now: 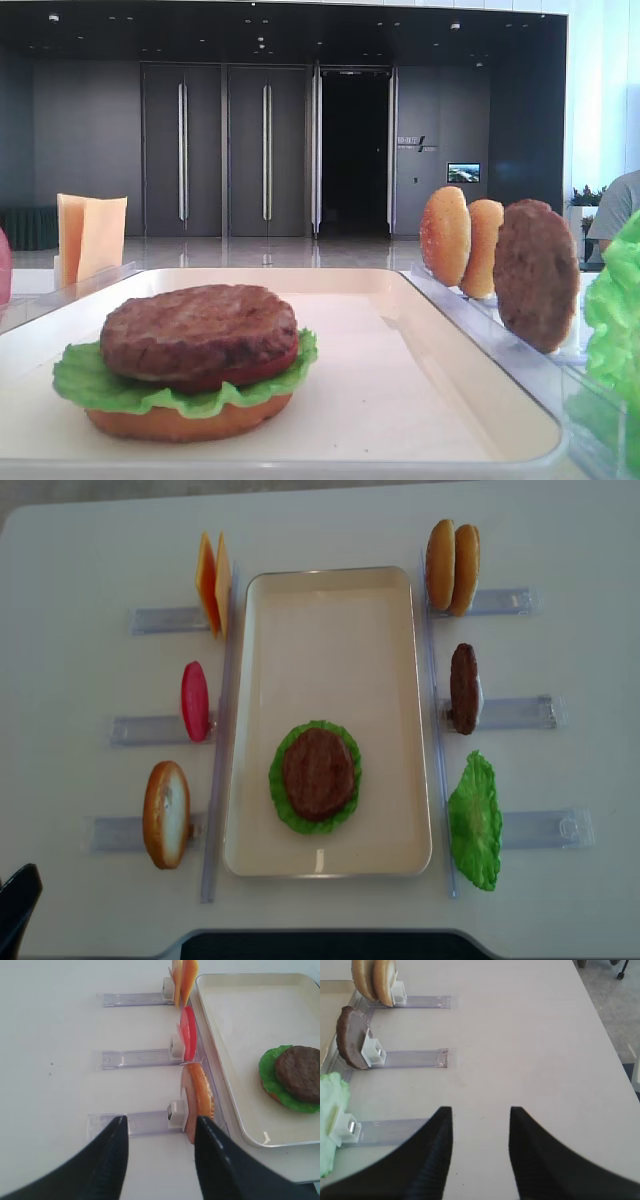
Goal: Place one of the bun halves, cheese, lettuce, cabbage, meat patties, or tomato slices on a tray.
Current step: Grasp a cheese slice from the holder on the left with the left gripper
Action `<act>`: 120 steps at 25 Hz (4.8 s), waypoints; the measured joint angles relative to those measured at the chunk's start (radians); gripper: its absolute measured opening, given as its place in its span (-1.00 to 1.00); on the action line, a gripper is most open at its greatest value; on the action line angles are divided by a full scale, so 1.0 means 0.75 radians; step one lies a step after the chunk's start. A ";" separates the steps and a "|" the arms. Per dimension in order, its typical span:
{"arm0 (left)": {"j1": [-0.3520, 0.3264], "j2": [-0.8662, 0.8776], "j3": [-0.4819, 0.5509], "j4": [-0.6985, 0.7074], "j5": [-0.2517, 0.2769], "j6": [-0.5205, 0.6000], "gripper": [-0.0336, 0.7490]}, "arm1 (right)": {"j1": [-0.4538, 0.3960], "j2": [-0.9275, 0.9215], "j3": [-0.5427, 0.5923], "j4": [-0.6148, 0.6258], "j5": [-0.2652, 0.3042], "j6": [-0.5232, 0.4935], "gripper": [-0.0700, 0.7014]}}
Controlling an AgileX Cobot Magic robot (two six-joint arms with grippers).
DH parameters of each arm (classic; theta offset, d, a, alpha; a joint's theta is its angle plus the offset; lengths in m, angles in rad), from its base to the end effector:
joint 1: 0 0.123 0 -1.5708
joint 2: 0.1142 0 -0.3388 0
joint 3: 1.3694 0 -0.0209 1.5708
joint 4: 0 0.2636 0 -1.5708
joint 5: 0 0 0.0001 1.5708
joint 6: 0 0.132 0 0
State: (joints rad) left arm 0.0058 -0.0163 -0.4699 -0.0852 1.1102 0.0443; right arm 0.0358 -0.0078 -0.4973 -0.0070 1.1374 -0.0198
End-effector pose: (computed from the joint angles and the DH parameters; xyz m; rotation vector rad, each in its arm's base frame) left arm -0.0139 -0.0101 0.2494 0.0463 2.1048 -0.0731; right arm -0.0170 -0.0014 0.2550 -0.0581 2.1151 0.0011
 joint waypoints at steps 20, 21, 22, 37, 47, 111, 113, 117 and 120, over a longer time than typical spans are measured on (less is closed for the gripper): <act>0.000 0.000 0.000 0.000 0.000 0.000 -0.16 | 0.000 0.000 0.000 0.000 0.000 0.000 -0.06; 0.000 0.000 0.000 0.000 0.000 0.000 -0.19 | 0.000 0.000 0.000 0.000 0.000 0.000 -0.06; 0.000 0.000 0.000 0.000 0.000 0.000 -0.23 | 0.000 0.000 0.000 0.000 0.000 0.000 -0.06; 0.000 0.000 0.000 0.000 0.000 -0.005 -0.30 | 0.000 0.000 0.000 0.000 0.000 0.000 -0.06; 0.000 0.000 -0.016 0.038 0.003 -0.059 -0.30 | 0.000 0.000 0.000 0.000 0.000 0.000 -0.06; -0.168 2.661 -1.912 0.012 0.114 -0.278 0.08 | 0.000 0.000 0.000 0.000 0.000 0.000 -0.06; -0.232 2.680 -1.912 0.012 0.114 -0.304 0.08 | 0.000 0.000 0.000 0.000 0.000 0.000 -0.06; -0.324 2.711 -1.912 0.012 0.114 -0.321 0.08 | 0.000 0.000 0.000 0.000 0.000 0.000 -0.06; -0.343 2.727 -1.912 0.016 0.115 -0.348 0.08 | 0.000 0.000 0.000 0.000 0.000 0.000 -0.06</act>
State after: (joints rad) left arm -0.2518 2.0286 -1.9039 -0.0735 1.1964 -0.2169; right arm 0.0358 -0.0078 -0.4973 -0.0070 1.1374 -0.0198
